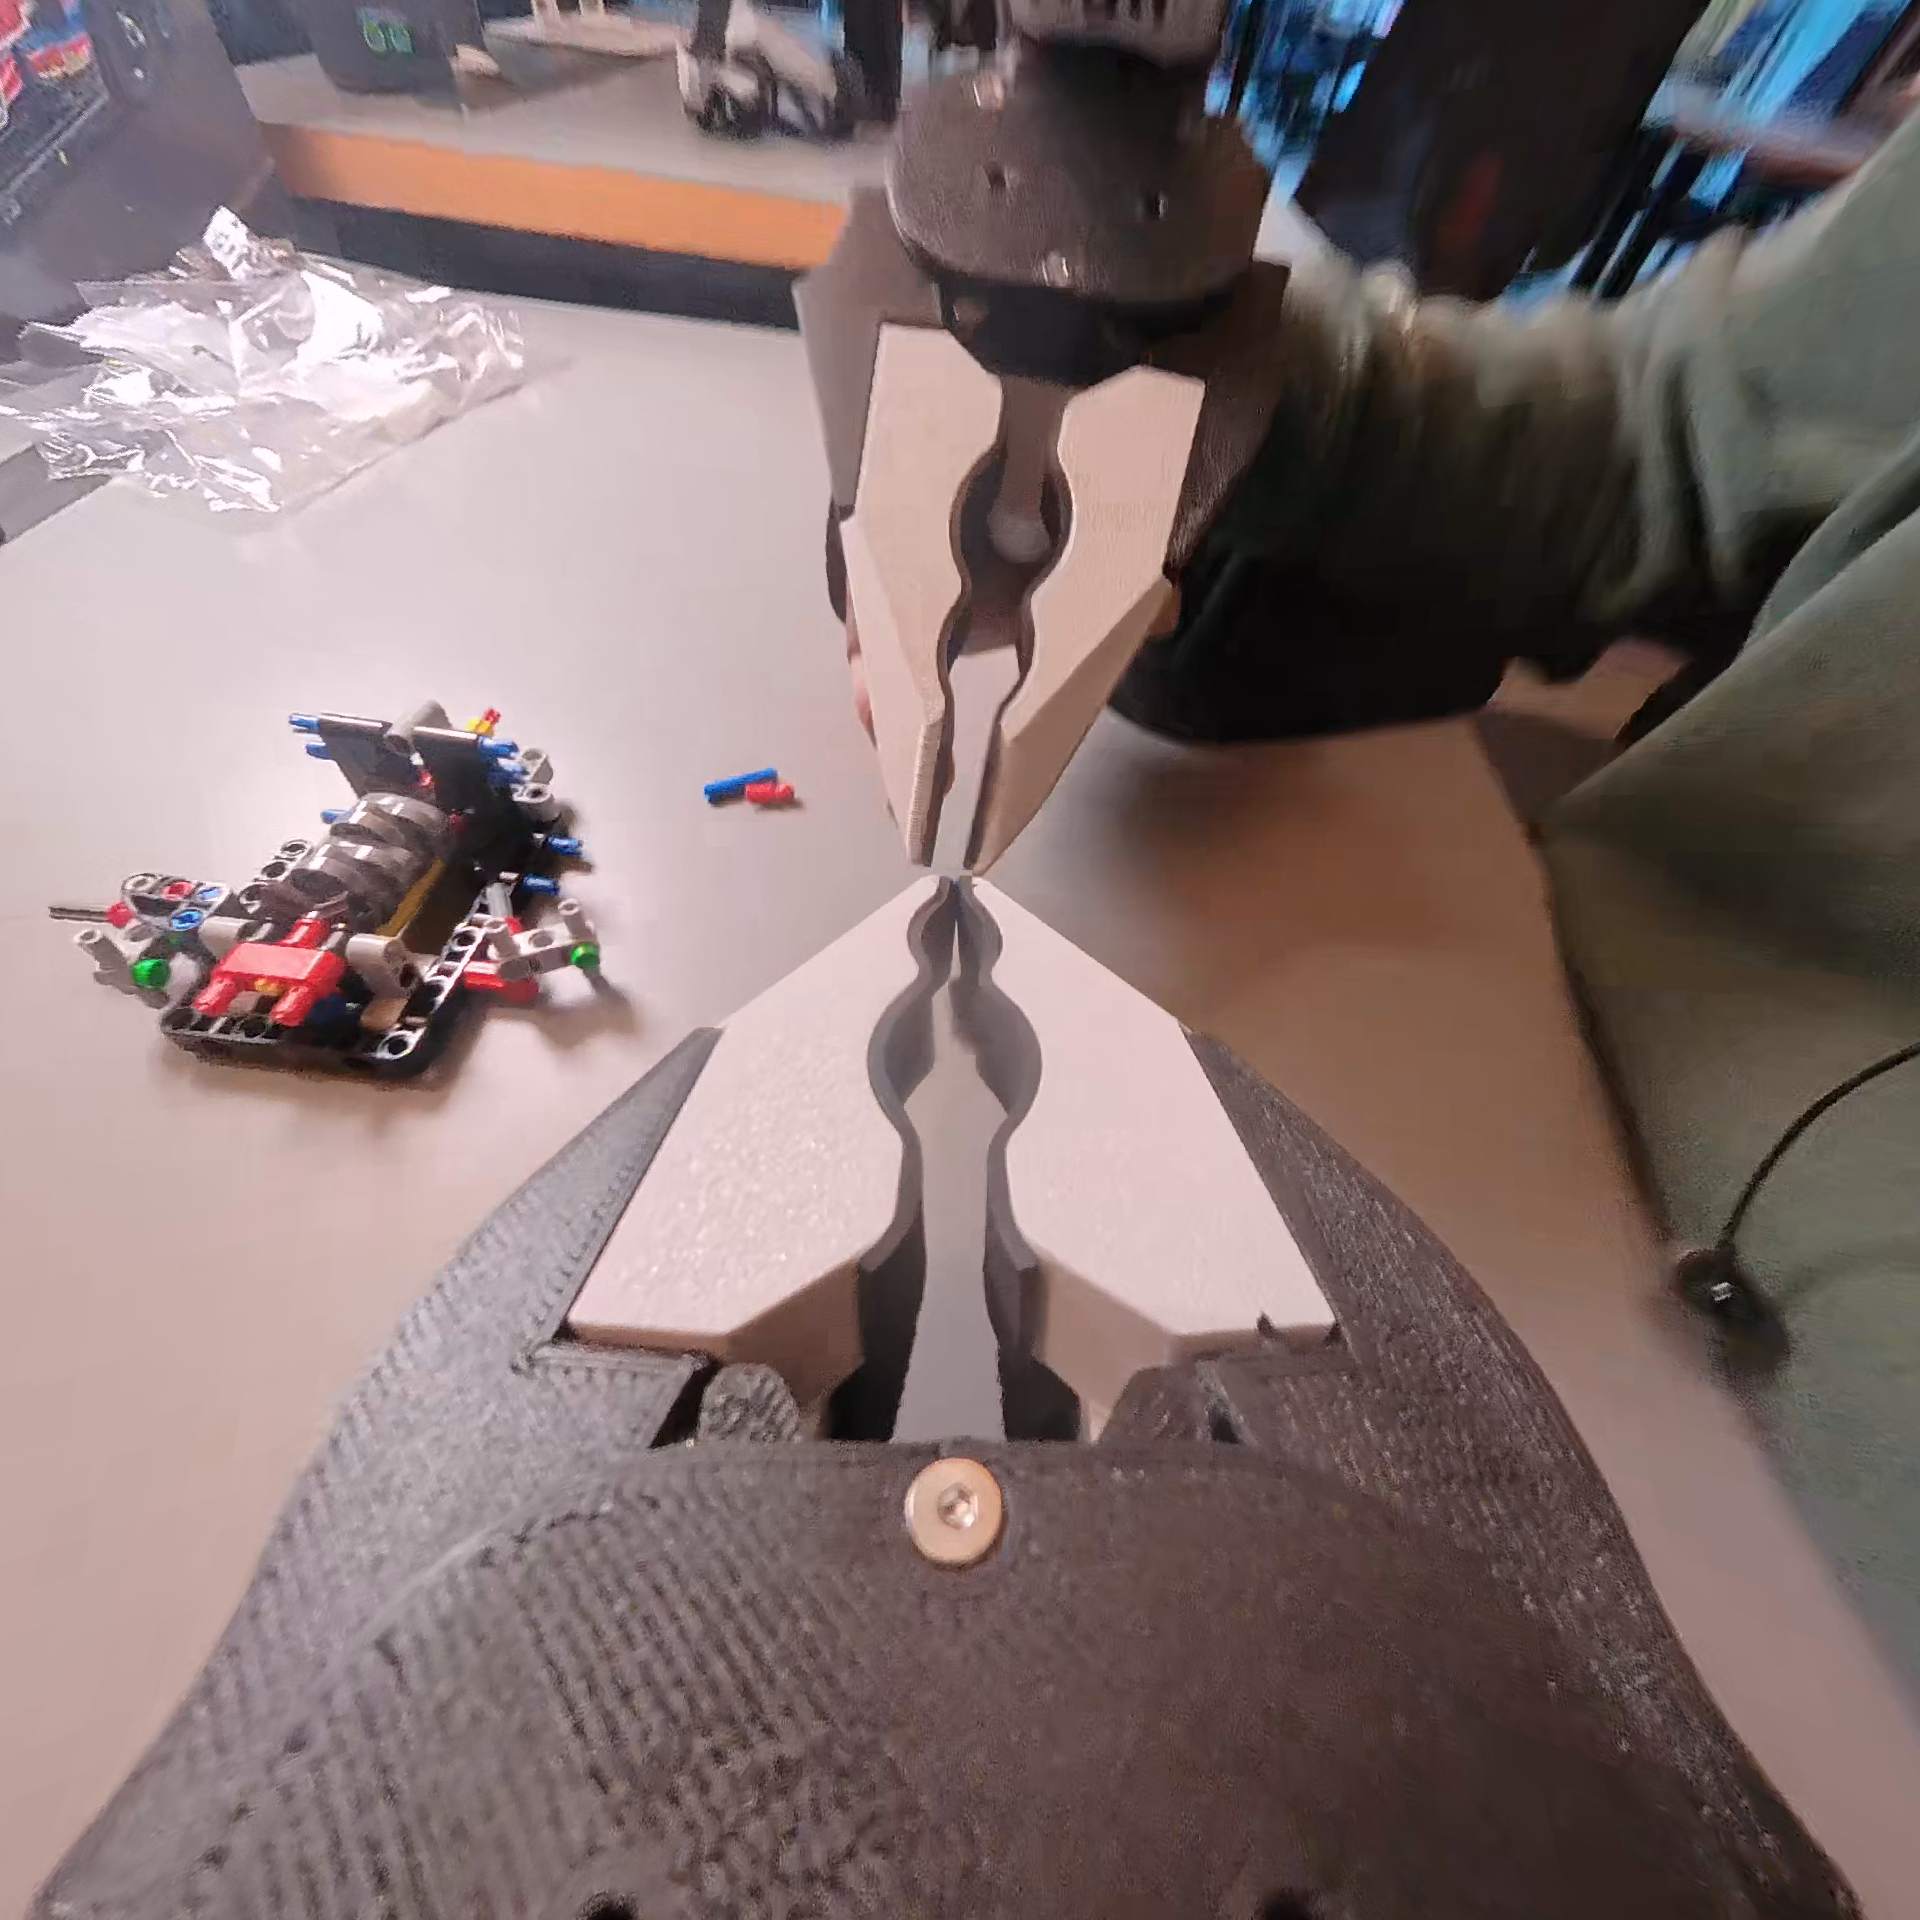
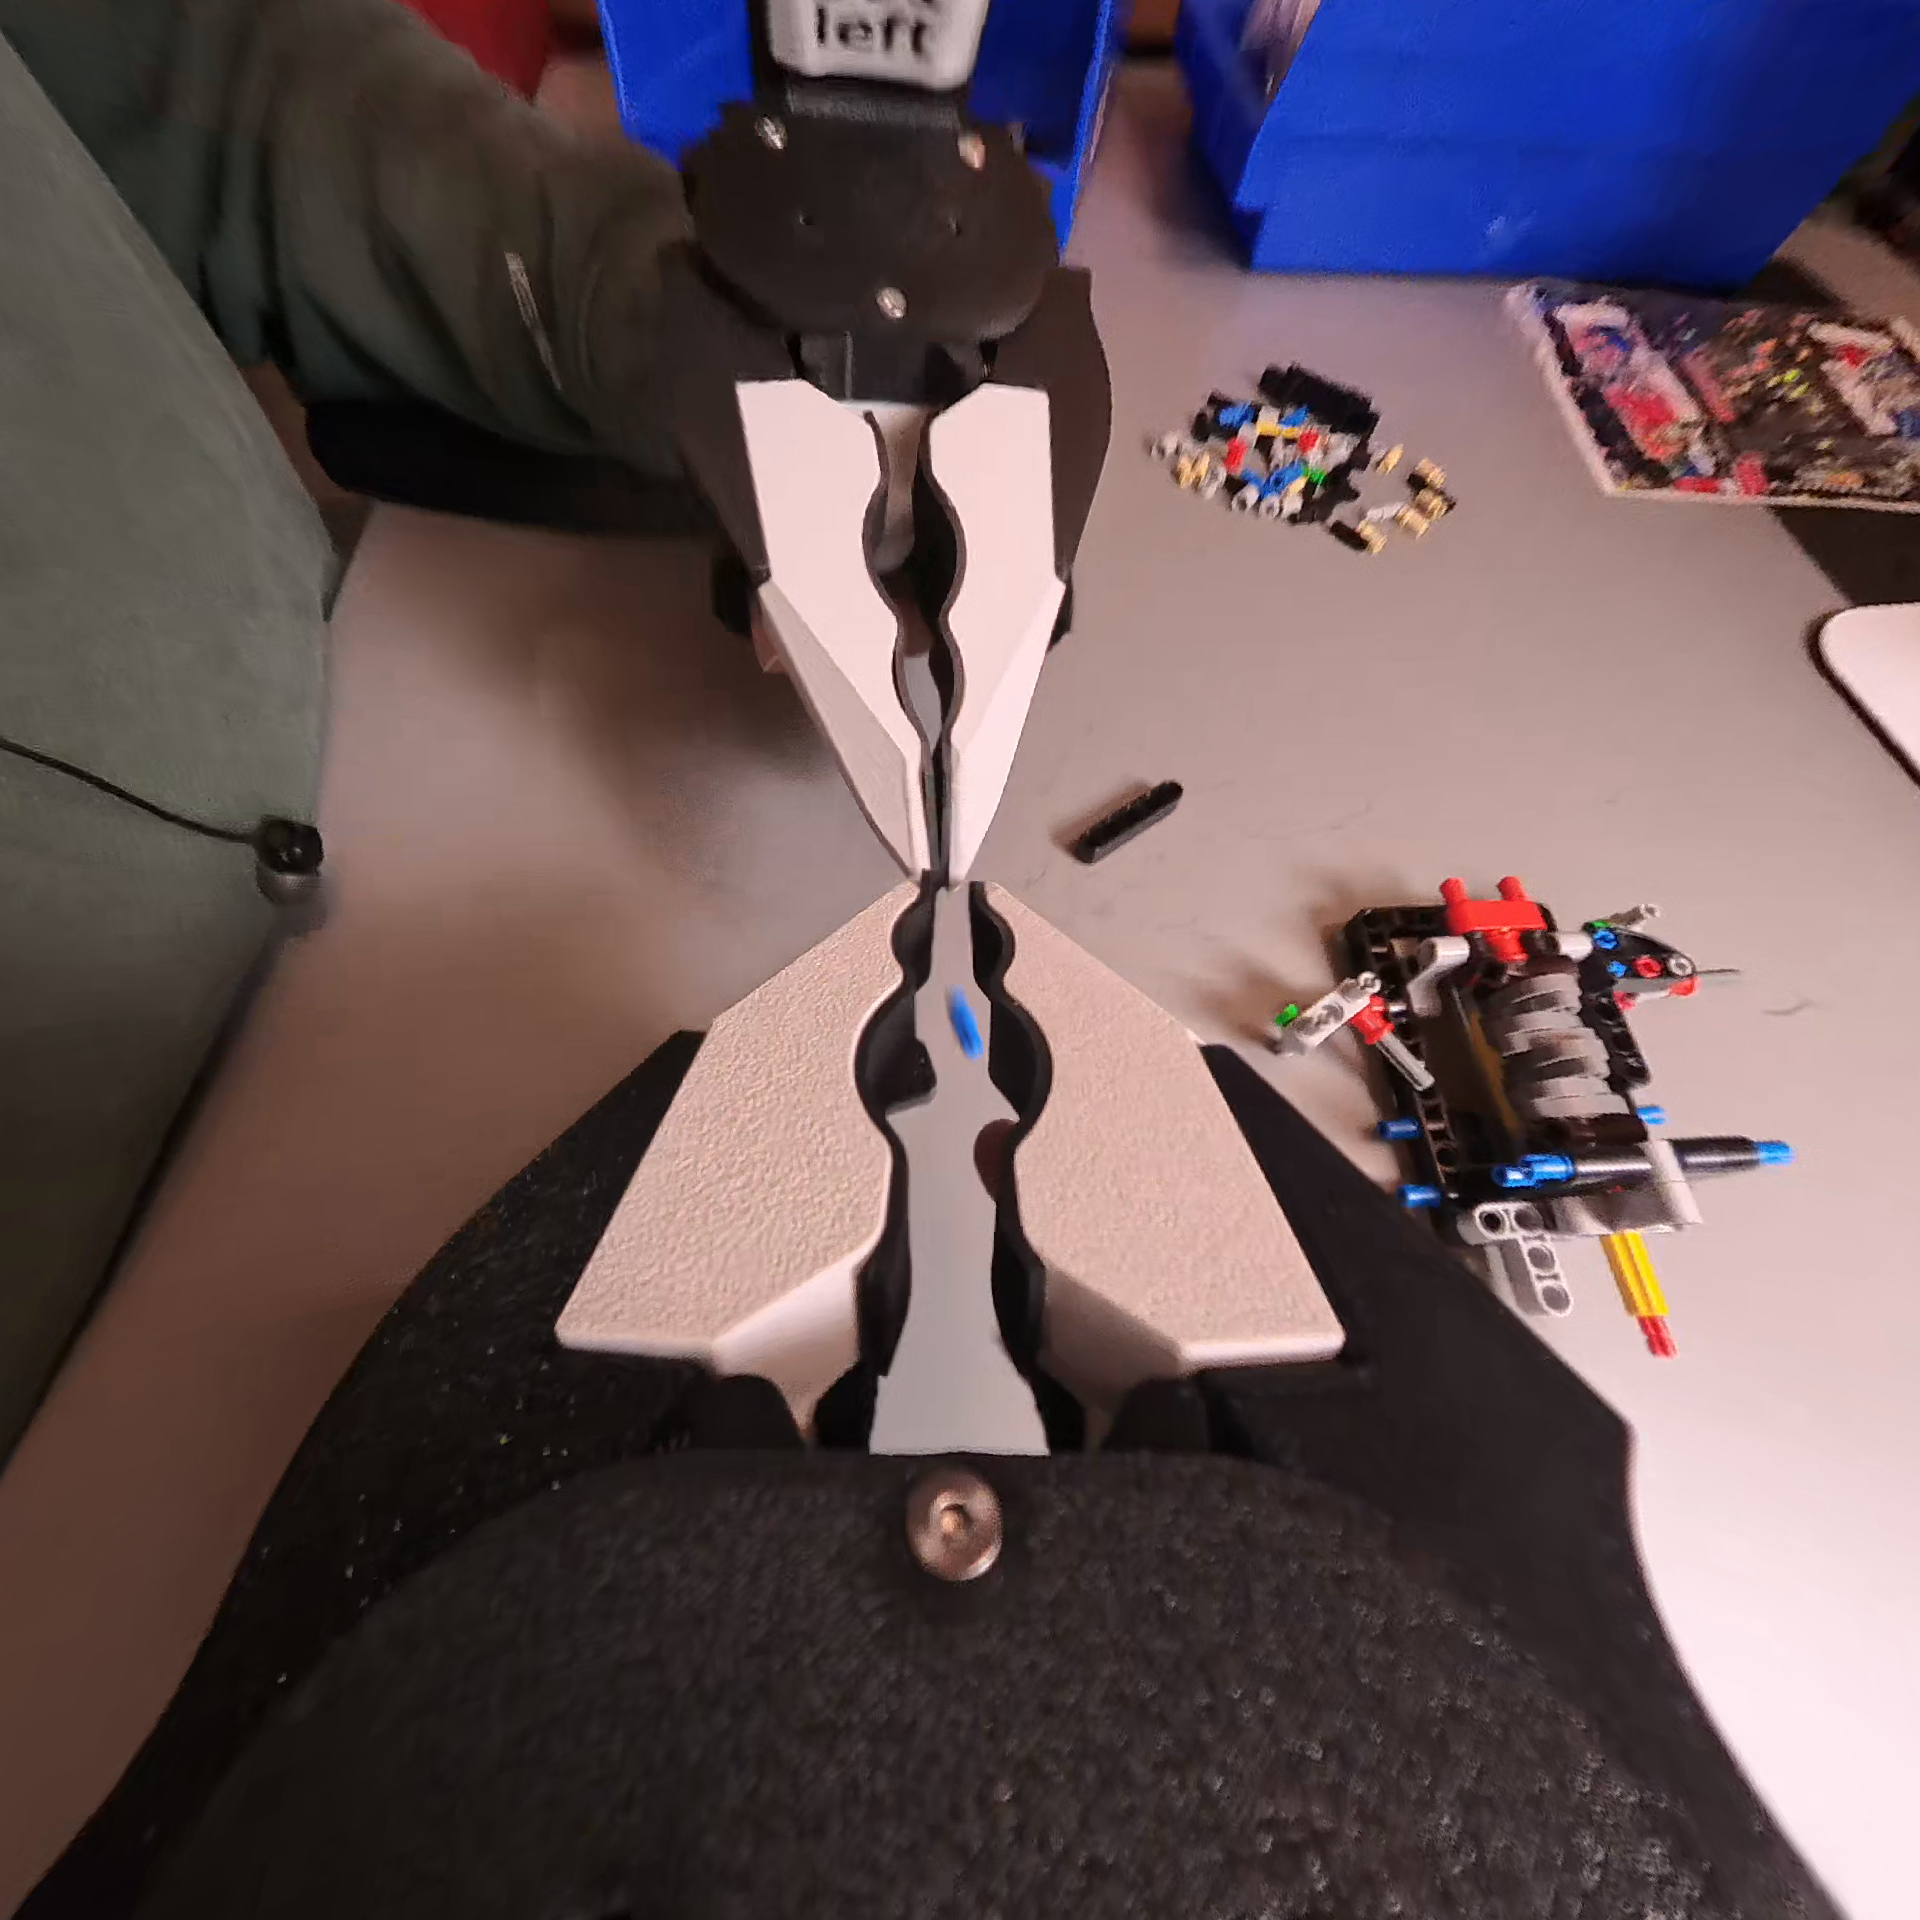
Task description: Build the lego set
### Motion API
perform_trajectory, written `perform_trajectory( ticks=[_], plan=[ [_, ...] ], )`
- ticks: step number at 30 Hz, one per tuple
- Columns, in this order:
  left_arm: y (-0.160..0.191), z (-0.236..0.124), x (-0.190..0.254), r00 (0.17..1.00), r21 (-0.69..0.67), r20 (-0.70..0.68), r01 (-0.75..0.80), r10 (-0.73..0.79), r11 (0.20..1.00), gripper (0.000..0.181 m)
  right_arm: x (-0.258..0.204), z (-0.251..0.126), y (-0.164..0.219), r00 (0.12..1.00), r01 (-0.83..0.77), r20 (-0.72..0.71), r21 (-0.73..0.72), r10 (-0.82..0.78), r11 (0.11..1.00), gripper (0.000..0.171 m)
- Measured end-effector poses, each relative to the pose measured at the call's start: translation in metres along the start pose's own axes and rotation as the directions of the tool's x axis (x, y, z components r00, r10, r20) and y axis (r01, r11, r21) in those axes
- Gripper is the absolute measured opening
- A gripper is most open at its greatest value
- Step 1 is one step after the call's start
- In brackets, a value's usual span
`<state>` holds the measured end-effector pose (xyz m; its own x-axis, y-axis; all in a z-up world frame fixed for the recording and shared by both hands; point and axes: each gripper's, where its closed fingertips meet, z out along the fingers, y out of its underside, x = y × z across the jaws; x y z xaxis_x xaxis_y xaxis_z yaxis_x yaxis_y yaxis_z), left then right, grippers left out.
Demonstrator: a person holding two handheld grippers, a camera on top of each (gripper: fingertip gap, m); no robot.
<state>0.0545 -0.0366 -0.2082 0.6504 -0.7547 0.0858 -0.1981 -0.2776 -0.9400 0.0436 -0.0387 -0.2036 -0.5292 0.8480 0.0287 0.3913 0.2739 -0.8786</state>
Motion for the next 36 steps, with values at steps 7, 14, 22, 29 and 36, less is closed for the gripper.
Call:
perform_trajectory(
  ticks=[7,14,22,29,36],
  plan=[
    [-0.005,-0.003,-0.002,0.999,0.038,-0.008,0.036,-0.035,0.999,0.0,0.007,-0.007,0.004,1.0,-0.021,-0.018,0.01,0.021,1.0,0.01],
    [0.008,0.002,-0.01,0.998,-0.029,0.052,0.021,-0.019,0.999,0.0,0.051,-0.066,0.081,0.972,-0.112,-0.234,-0.325,0.035,0.939,0.012],
    [0.016,0.005,-0.013,0.998,-0.054,0.061,0.027,-0.024,0.998,0.0,0.033,-0.132,0.138,0.924,-0.327,-0.327,-0.418,0.195,0.848,0.018],
    [0.016,0.006,-0.014,0.998,-0.056,0.058,0.041,-0.037,0.998,0.001,0.009,-0.109,0.138,0.949,-0.283,-0.255,-0.434,0.184,0.856,0.021],
    [0.017,0.007,-0.01,0.998,-0.063,0.053,0.023,-0.02,0.998,0.001,0.01,-0.103,0.135,0.957,-0.246,-0.257,-0.473,0.134,0.846,0.013]
  ],
)
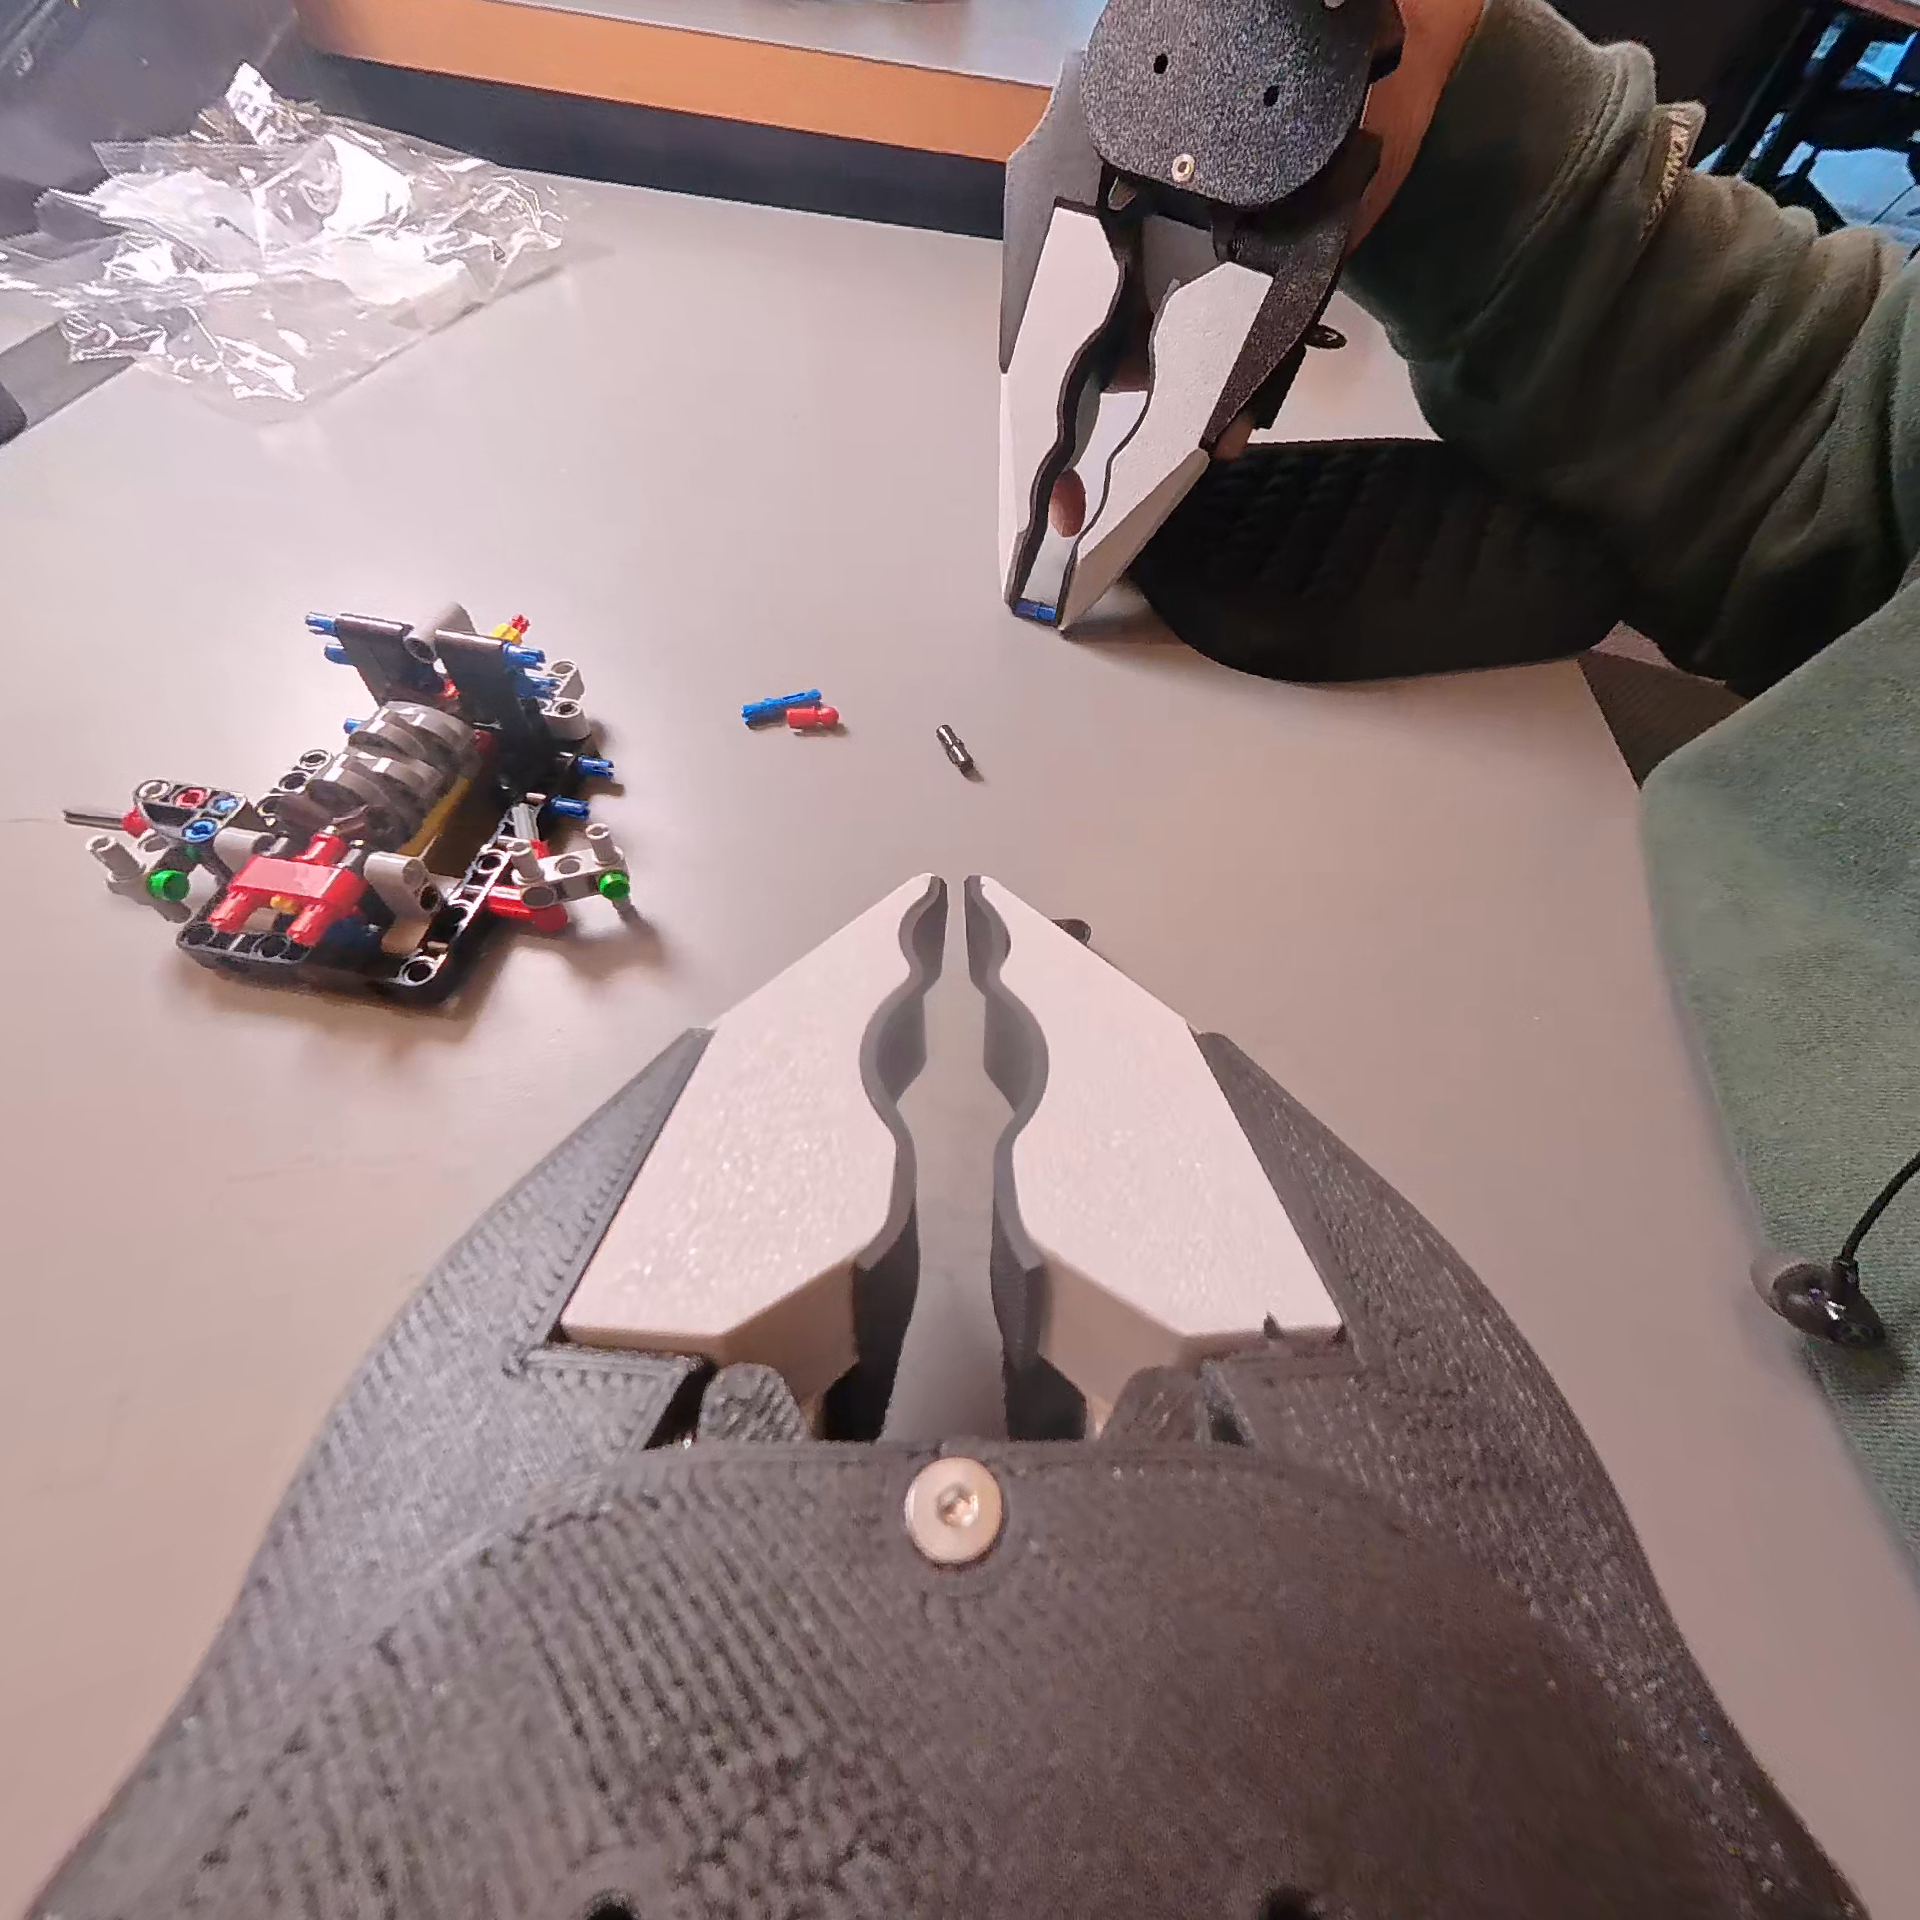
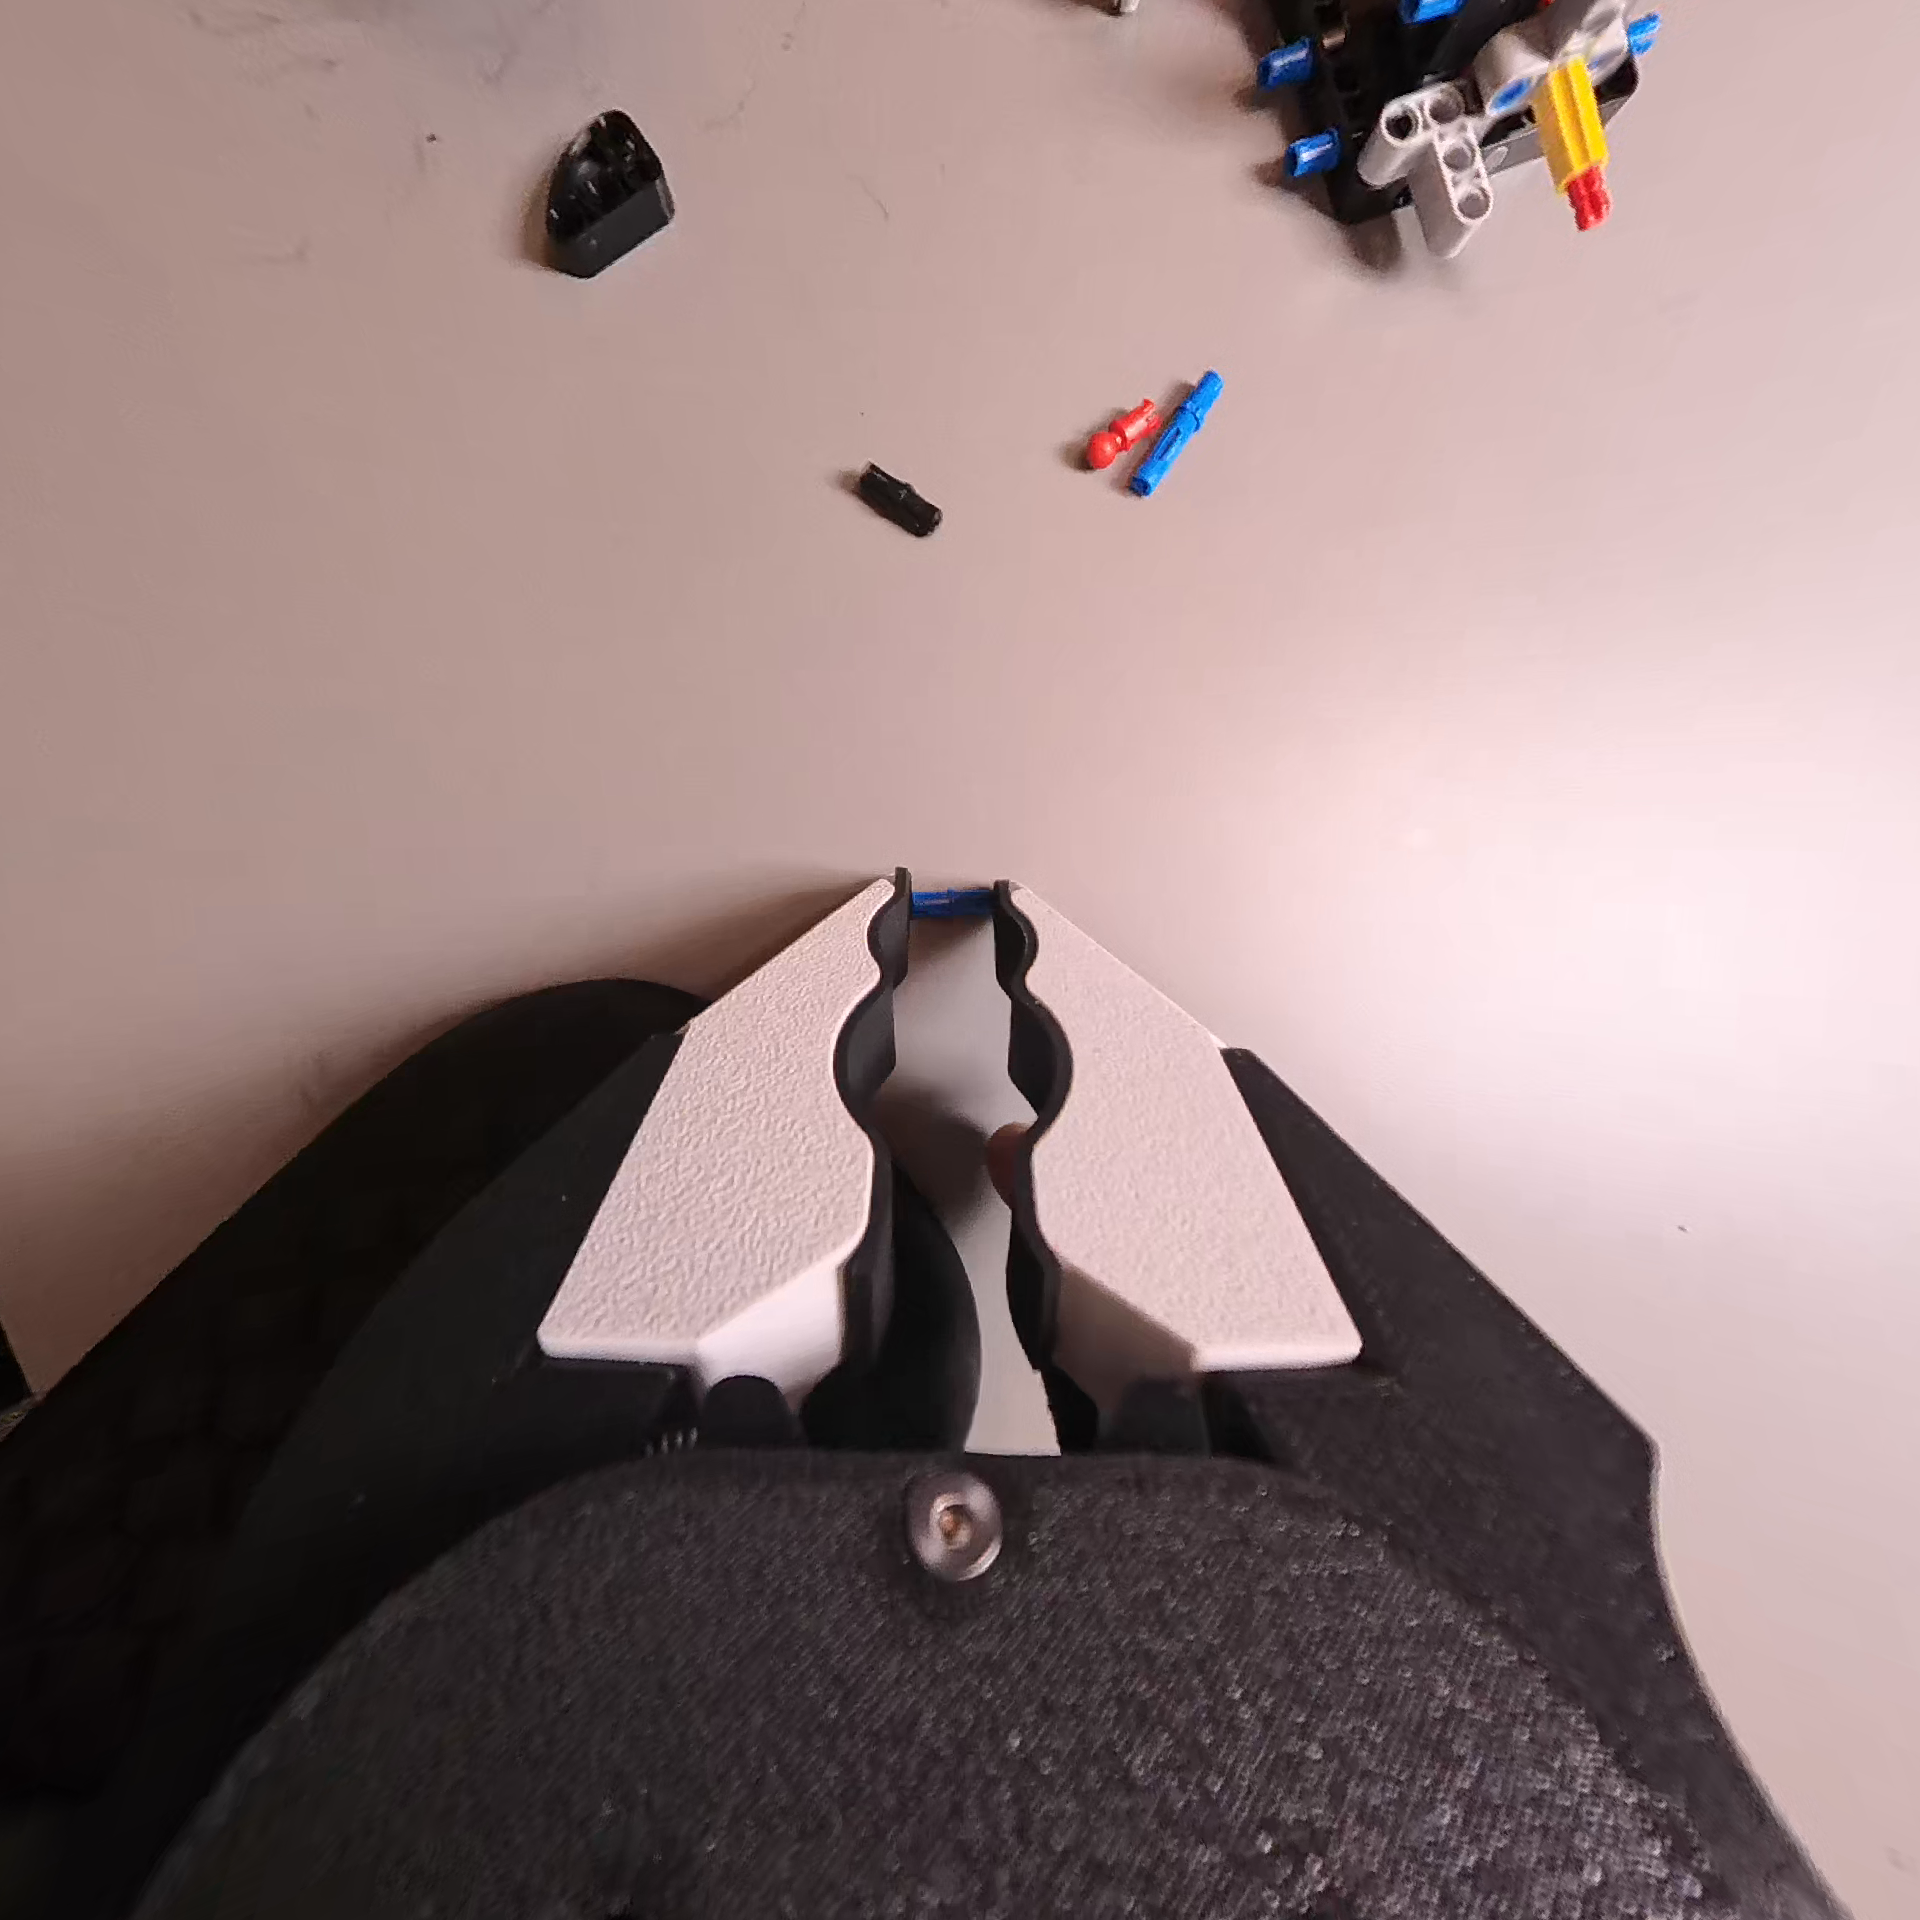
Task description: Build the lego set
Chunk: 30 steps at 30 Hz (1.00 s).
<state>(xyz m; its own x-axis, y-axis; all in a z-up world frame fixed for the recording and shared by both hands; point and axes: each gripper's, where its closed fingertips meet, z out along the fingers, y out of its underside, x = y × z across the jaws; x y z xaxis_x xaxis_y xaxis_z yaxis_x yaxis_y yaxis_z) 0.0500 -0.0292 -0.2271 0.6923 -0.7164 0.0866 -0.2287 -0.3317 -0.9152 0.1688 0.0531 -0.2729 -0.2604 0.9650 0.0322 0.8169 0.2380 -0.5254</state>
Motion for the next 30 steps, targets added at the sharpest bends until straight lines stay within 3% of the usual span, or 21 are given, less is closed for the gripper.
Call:
perform_trajectory(
  ticks=[2,4,7,9,12,15,22,25,27,30],
  plan=[
    [-0.001,0.0,0.003,1.0,0.006,-0.005,-0.015,0.015,1.0,0.001,-0.01,-0.002,-0.021,0.998,0.012,0.052,0.116,-0.018,0.993,0.013],
    [-0.007,0.0,0.01,0.998,0.034,-0.019,-0.052,0.053,0.998,0.006,-0.029,-0.011,-0.062,0.987,-0.012,0.155,0.341,-0.044,0.94,0.013],
    [-0.025,-0.004,0.019,0.986,0.121,0.014,-0.169,0.168,0.978,0.015,-0.058,-0.031,-0.119,0.911,-0.227,0.411,0.562,-0.031,0.796,0.013],
    [-0.04,-0.01,0.022,0.957,0.175,0.091,-0.286,0.274,0.942,0.019,-0.061,-0.031,-0.141,0.822,-0.425,0.567,0.546,0.055,0.722,0.013],
    [-0.055,-0.02,0.028,0.897,0.208,0.192,-0.434,0.399,0.877,0.019,-0.062,-0.028,-0.162,0.608,-0.683,0.781,0.421,0.144,0.597,0.012],
    [-0.058,-0.023,0.032,0.866,0.203,0.226,-0.49,0.446,0.848,0.017,-0.063,-0.028,-0.175,0.448,-0.798,0.88,0.317,0.154,0.513,0.012],
    [-0.062,-0.025,0.028,0.874,0.212,0.241,-0.471,0.421,0.857,0.002,-0.066,-0.029,-0.183,0.357,-0.846,0.924,0.256,0.139,0.468,0.012],
    [-0.058,-0.023,0.024,0.902,0.197,0.211,-0.418,0.378,0.887,0.002,-0.057,-0.027,-0.18,0.411,-0.835,0.898,0.302,0.157,0.46,0.017],
    [-0.054,-0.022,0.021,0.933,0.183,0.166,-0.346,0.318,0.92,0.002,-0.05,-0.029,-0.175,0.588,-0.729,0.797,0.447,0.139,0.518,0.024],
    [-0.047,-0.019,0.018,0.965,0.163,0.101,-0.255,0.241,0.953,0.002,-0.053,-0.028,-0.167,0.88,-0.37,0.475,0.656,0.021,0.657,0.02]
  ],
)
